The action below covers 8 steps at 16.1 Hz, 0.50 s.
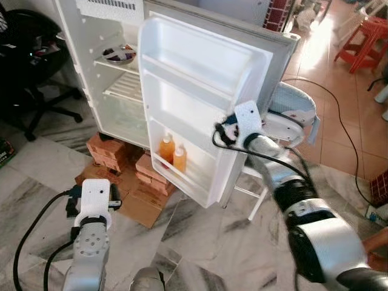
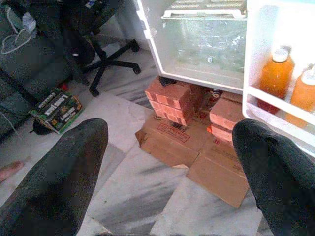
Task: Restocking fridge
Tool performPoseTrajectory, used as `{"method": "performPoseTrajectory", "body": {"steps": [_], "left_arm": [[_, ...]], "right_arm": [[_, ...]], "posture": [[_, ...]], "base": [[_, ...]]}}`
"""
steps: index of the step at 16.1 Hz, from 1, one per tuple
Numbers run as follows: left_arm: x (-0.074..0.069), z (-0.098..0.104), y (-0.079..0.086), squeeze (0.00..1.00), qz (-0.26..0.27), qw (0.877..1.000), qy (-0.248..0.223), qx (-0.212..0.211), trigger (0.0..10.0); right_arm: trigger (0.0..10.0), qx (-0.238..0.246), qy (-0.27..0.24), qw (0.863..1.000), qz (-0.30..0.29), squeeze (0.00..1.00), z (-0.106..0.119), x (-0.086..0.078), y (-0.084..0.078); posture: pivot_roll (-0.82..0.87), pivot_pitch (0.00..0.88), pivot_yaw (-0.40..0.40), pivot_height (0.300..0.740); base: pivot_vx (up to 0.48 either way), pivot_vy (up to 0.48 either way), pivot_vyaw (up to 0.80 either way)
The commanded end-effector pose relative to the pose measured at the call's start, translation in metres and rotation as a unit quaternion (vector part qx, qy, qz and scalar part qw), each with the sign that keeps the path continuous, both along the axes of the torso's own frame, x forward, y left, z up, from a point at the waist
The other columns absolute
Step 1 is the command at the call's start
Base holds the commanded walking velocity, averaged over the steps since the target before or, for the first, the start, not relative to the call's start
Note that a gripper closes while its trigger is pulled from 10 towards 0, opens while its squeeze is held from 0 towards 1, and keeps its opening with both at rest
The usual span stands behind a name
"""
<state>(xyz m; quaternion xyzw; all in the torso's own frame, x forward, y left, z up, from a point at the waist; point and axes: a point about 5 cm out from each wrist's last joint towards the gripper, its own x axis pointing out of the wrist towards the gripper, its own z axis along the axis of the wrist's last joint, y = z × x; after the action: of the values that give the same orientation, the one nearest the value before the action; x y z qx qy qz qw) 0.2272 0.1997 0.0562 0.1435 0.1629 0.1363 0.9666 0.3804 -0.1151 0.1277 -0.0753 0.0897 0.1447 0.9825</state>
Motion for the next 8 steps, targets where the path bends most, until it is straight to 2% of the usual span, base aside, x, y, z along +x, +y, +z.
{"method": "performPoseTrajectory", "body": {"steps": [1,2,3,4,5,6,7,8], "left_arm": [[0.0,0.003,-0.001,0.0,-0.007,1.0,-0.004,0.0,10.0],[0.001,0.006,-0.008,0.0,-0.036,0.999,-0.012,-0.033,10.0],[0.002,0.009,-0.015,0.0,-0.058,0.996,-0.025,-0.059,10.0],[0.001,0.015,-0.026,0.0,-0.108,0.99,-0.044,-0.079,10.0],[-0.002,0.018,-0.031,0.0,-0.13,0.986,-0.048,-0.088,10.0],[-0.008,0.023,-0.034,0.0,-0.145,0.979,-0.071,-0.121,10.0],[-0.014,0.026,-0.036,0.0,-0.161,0.974,-0.083,-0.135,10.0],[-0.017,0.024,-0.036,0.0,-0.166,0.974,-0.08,-0.134,10.0]], "right_arm": [[10.0,0.058,-0.024,0.998,0.029,0.0,0.015,0.003,0.013],[10.0,0.119,-0.033,0.99,0.071,0.0,0.021,0.0,0.028],[10.0,0.155,-0.037,0.982,0.1,0.0,0.025,-0.003,0.036],[10.0,0.215,-0.042,0.96,0.176,0.0,0.034,-0.014,0.05],[10.0,0.259,-0.042,0.935,0.236,0.0,0.041,-0.026,0.058],[10.0,0.292,-0.043,0.9,0.322,0.0,0.051,-0.047,0.064],[10.0,0.299,-0.038,0.878,0.371,0.0,0.054,-0.063,0.063],[10.0,0.292,-0.034,0.873,0.389,0.0,0.052,-0.069,0.061]], "posture": [[0.23,0.029,-0.041,0.74],[0.23,0.029,-0.04,0.74],[0.23,0.026,-0.037,0.74],[0.23,0.024,-0.036,0.74],[0.22,0.022,-0.035,0.74],[0.21,0.02,-0.031,0.74],[0.21,0.021,-0.033,0.74],[0.22,0.021,-0.034,0.74]], "base": [[0.0,0.0,0.0],[0.0,0.0,0.0],[0.0,0.0,0.0],[0.0,0.0,0.0],[0.0,0.0,0.0],[0.0,0.0,0.0],[0.0,0.0,0.0],[0.0,0.0,0.0]]}}
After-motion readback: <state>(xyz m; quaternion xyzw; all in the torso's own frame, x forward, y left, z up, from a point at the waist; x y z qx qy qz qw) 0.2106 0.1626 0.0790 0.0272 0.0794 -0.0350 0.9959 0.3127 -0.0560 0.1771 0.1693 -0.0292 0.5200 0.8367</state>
